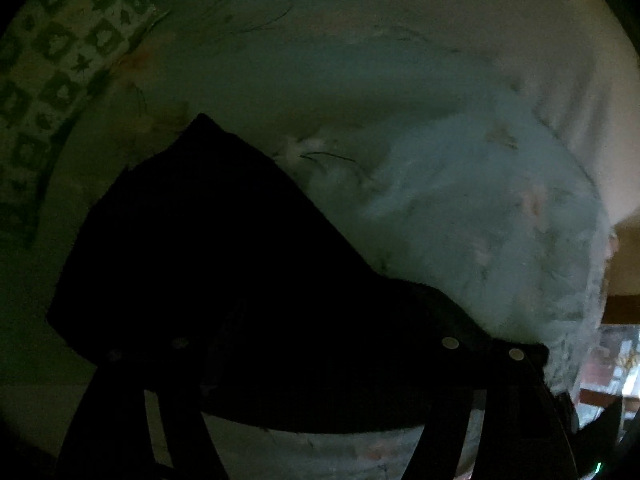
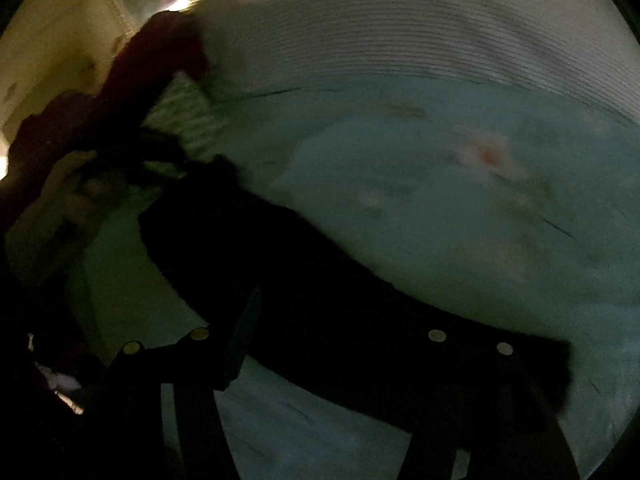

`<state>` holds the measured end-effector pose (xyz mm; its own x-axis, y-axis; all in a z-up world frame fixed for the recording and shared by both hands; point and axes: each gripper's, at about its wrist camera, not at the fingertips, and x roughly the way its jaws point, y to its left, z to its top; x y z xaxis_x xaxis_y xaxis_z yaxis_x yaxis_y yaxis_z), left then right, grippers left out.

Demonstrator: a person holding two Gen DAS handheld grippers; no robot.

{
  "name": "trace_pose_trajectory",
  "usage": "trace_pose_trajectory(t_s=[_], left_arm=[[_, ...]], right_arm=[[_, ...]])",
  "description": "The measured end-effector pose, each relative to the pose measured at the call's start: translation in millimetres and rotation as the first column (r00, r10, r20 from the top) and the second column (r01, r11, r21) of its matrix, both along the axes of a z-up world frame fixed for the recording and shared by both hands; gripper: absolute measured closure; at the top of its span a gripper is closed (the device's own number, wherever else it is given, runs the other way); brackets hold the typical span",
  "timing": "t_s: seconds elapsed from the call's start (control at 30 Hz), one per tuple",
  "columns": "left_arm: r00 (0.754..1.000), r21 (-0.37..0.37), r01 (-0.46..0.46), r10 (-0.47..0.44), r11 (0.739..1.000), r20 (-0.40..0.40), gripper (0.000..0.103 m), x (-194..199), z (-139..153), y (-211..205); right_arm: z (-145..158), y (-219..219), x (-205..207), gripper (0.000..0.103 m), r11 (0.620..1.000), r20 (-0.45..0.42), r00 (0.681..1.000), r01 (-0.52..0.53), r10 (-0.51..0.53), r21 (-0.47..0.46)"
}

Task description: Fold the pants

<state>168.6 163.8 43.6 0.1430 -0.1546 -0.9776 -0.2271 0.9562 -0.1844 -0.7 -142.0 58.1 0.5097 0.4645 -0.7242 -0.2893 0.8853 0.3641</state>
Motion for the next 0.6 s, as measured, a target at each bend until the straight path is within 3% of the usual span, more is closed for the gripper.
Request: trace_pose_trajectory(t_s=[0.2, 0.33, 0.6], left_arm=[[0.996, 0.024, -0.047, 0.048, 0.999, -0.077, 0.03, 37, -12, 11], [0.99, 0.082, -0.014, 0.025, 0.997, -0.139, 0.03, 62, -25, 11], [0.973, 0.075, 0.008, 0.01, 0.997, -0.23, 0.03, 84, -54, 16]], right_arm=[[-6, 69, 37, 0.042, 0.989, -0.001, 0.989, -0.15, 0.15, 0.009], [-12, 103, 66, 0.042, 0.975, -0.009, 0.975, -0.222, 0.222, 0.007], [-39, 143, 122, 0.043, 0.953, -0.111, 0.948, -0.303, 0.298, -0.026]])
